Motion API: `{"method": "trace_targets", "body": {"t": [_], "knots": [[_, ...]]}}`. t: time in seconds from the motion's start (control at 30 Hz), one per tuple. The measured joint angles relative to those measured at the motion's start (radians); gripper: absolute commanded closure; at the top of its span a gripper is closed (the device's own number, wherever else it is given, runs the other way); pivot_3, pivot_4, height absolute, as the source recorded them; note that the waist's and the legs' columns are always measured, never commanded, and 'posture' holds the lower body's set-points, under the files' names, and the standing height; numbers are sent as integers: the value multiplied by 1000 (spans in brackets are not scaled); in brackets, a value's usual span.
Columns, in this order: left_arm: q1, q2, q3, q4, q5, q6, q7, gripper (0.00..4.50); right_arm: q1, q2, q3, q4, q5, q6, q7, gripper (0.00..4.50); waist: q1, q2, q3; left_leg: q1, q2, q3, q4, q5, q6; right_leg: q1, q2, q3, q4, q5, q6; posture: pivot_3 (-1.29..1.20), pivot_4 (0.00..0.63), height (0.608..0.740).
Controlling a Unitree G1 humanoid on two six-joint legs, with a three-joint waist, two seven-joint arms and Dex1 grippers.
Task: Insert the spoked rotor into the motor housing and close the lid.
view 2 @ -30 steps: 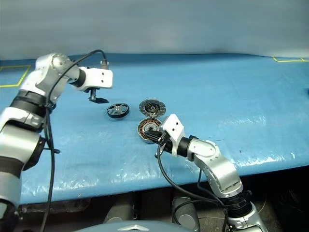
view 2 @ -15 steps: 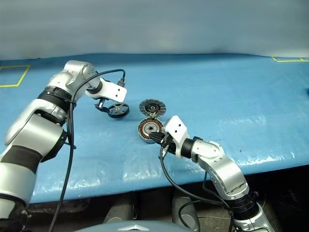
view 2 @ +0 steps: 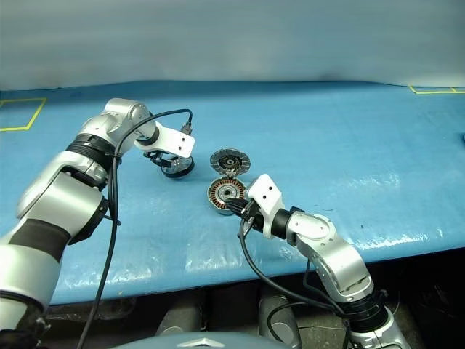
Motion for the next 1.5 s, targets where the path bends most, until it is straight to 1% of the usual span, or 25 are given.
{"method": "trace_targets", "body": {"t": [0.23, 0.63, 0.73, 0.8, 0.83, 0.93, 1.07, 1.2, 1.37, 1.5], "knots": [[29, -18, 0, 0, 0, -1, -10, 1207, 0, 2, 0, 0, 5, 0, -10, 4500, -1, 0, 0, 0, 0, 0, 1, 0, 0, 0, 0, 0, 1, 0, 0, 0, 150, 740], [54, -19, 0, 0, 8, -3, -21, 1207, 0, 4, 0, 0, 6, 1, -20, 4500, -1, 0, 0, 1, 0, 0, 2, 0, 0, 1, 0, 0, 2, 1, 0, 0, 150, 740], [56, -19, 0, 0, 8, -5, -20, 1691, 0, 7, 0, 0, 6, 1, -23, 4500, -1, 0, 0, 1, 0, 0, 2, 0, 0, 1, 0, 0, 2, 2, -3, 0, 150, 740], [57, -19, 2, -2, 7, -11, -19, 2320, 0, 8, 0, 0, 6, 1, -23, 4500, 0, 0, 0, 1, 0, 0, 3, 0, 0, 1, 0, 0, 2, 3, -3, 0, 150, 740], [56, -17, 6, -8, 7, -12, -19, 2535, 0, 8, 0, 0, 6, 1, -24, 4500, 0, 0, -1, 2, 0, 0, 2, 0, 0, 2, 0, 0, 2, 3, -3, 0, 150, 740], [56, -17, 9, -9, 8, -11, -18, 2535, -1, 12, 0, -1, 6, 1, -26, 4500, 0, 1, -1, 3, 0, 0, 3, 0, 0, 3, 0, 0, 2, 1, 0, 0, 150, 740], [59, -16, 15, -10, 6, -14, -19, 2535, -1, 15, 0, -1, 6, 1, -37, 4500, -1, 1, -1, 3, 0, 0, 4, 0, 0, 3, 0, 1, 2, 2, 1, 0, 150, 740], [83, 3, 56, -31, -21, -24, -28, 2535, -1, 16, -3, -1, 8, 1, -40, 4500, -1, 1, -1, 3, 0, 0, 4, 0, 0, 3, 0, 1, 2, 2, 0, 0, 150, 740], [150, 55, 114, -123, -93, -57, -73, 2535, 1, 17, -22, 0, 11, -1, -41, 4500, -2, 1, -1, 3, 0, 0, 4, 0, 0, 3, 0, 1, 2, 5, -3, 0, 150, 740], [255, 131, 214, -236, -213, -74, -127, 2535, 7, 19, -26, 16, 11, -31, -25, 4500, -7, 1, -1, 3, 0, 0, 4, 0, 0, 2, 0, 1, 3, 5, -4, 0, 150, 740]]}}
